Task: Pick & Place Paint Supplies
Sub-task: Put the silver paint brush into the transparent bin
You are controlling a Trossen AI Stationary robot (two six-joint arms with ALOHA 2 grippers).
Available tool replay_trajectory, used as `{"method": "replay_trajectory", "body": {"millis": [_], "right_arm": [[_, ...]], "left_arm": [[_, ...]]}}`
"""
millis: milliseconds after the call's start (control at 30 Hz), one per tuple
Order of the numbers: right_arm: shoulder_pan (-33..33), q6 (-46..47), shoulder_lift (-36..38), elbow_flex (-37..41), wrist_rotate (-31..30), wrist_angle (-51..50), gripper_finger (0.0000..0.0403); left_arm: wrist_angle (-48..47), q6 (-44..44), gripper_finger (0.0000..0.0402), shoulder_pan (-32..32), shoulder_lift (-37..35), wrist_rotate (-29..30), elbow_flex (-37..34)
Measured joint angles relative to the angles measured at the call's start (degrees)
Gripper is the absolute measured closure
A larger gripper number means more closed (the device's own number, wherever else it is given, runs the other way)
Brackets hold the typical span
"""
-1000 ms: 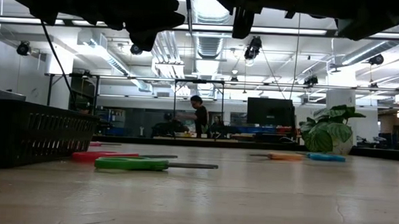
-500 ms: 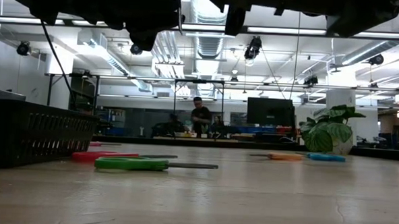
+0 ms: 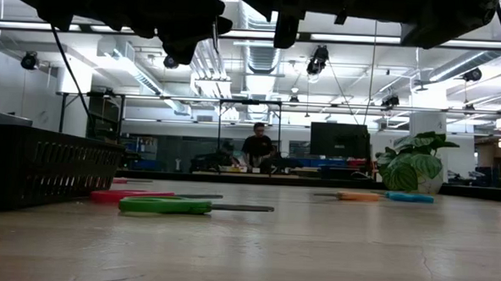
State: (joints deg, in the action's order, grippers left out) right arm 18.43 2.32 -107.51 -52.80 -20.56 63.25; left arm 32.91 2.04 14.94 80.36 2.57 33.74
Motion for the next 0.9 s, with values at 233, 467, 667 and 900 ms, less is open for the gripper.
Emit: {"method": "replay_trajectory", "body": {"millis": [233,467,667,900], "right_arm": [[0.0,0.0,0.0,0.0,0.0,0.0,0.0385],[0.0,0.0,0.0,0.0,0.0,0.0,0.0385],[0.0,-0.1,0.0,0.1,-0.2,-0.1,0.0385],[0.0,-0.9,0.0,0.1,-0.2,-0.1,0.0385]], "left_arm": [[0.0,0.1,0.0259,0.0,0.0,0.0,0.0],[-0.3,1.4,0.0288,0.0,0.0,0.0,0.0],[-1.0,1.1,0.036,0.0,0.0,-0.2,0.0],[-1.0,0.8,0.0385,0.0,0.0,-1.3,0.0]]}}
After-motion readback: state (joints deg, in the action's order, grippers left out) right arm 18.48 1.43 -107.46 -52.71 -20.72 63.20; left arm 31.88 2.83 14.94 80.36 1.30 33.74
